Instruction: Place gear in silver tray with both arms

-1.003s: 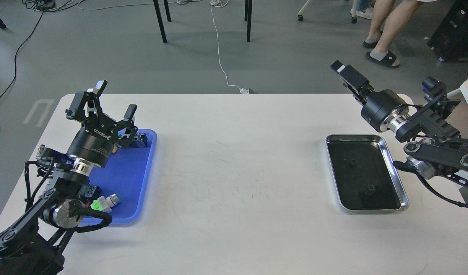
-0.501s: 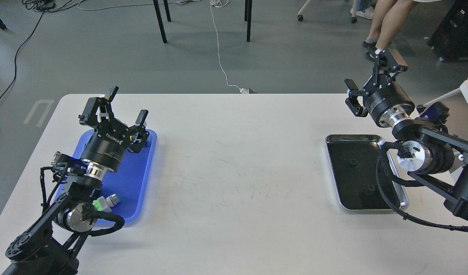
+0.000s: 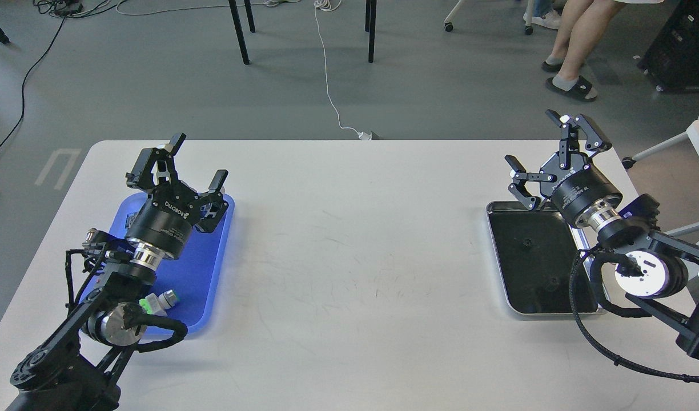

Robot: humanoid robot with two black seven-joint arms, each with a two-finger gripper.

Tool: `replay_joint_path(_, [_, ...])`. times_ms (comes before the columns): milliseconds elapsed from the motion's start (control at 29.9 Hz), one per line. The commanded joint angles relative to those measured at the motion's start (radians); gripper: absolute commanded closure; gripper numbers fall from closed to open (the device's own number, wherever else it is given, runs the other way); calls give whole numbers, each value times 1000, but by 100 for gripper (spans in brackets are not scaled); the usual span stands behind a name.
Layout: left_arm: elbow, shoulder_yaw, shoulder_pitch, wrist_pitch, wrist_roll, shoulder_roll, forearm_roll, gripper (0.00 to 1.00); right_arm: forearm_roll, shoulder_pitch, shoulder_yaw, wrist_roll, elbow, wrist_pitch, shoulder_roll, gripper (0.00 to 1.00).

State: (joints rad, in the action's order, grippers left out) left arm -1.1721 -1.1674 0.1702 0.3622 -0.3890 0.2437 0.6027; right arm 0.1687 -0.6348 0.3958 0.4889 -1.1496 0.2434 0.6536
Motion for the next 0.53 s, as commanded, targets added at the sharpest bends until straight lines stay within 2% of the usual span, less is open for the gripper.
replay_joint_path(0, [0, 0, 0, 1, 9, -7, 0, 2, 0, 3, -3, 0, 62, 82, -14, 1])
replay_joint_path(100, [0, 0, -1, 3, 19, -17, 2, 2, -1, 7, -3, 0, 77, 117, -22, 1])
replay_joint_path(501, [0, -5, -26, 1, 24, -29, 6, 2, -8, 12, 32, 0, 82, 109, -69, 1])
